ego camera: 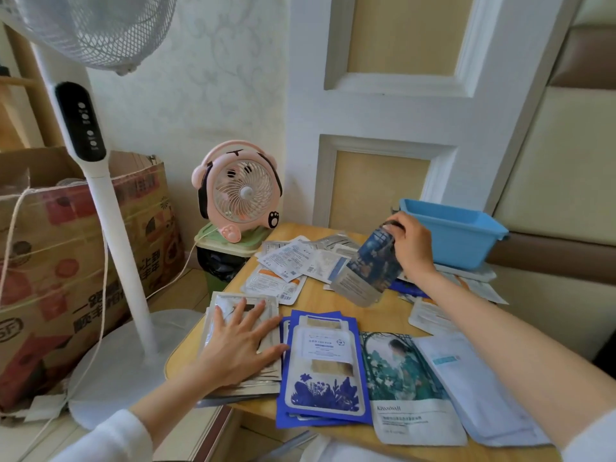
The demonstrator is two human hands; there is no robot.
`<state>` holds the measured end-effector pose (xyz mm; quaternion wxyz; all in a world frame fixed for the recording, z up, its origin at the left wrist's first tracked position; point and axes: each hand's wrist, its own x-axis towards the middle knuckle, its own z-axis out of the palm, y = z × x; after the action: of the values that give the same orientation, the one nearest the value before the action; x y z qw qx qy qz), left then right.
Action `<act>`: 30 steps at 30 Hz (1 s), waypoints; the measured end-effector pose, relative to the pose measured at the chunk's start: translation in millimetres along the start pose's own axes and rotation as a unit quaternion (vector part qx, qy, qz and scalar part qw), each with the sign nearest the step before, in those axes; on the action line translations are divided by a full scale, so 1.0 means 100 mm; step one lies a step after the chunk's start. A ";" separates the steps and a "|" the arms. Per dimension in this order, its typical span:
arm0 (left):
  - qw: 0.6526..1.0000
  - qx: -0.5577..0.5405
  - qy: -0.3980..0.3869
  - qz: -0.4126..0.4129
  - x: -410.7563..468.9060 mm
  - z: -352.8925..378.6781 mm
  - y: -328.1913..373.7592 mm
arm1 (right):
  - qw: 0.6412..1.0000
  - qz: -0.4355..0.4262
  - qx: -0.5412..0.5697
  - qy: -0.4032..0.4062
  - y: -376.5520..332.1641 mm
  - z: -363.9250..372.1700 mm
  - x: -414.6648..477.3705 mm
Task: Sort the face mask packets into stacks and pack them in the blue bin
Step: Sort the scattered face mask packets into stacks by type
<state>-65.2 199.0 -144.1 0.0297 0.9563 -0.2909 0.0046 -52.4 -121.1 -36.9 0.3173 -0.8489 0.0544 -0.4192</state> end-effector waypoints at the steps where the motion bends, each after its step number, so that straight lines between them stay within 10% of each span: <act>1: 1.000 0.000 -0.003 0.001 0.00 0.00 0.00 | 1.000 0.000 -0.002 -0.008 0.00 -0.04 0.01; 30: 0.997 -0.007 -0.071 -0.016 0.03 -0.16 0.04 | 0.998 0.065 0.026 -0.001 -0.01 -0.47 0.06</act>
<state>-64.7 194.8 -127.6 0.0163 0.9584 -0.2773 -0.0655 -83.5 -145.3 -10.8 0.3659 -0.8354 0.0987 -0.3981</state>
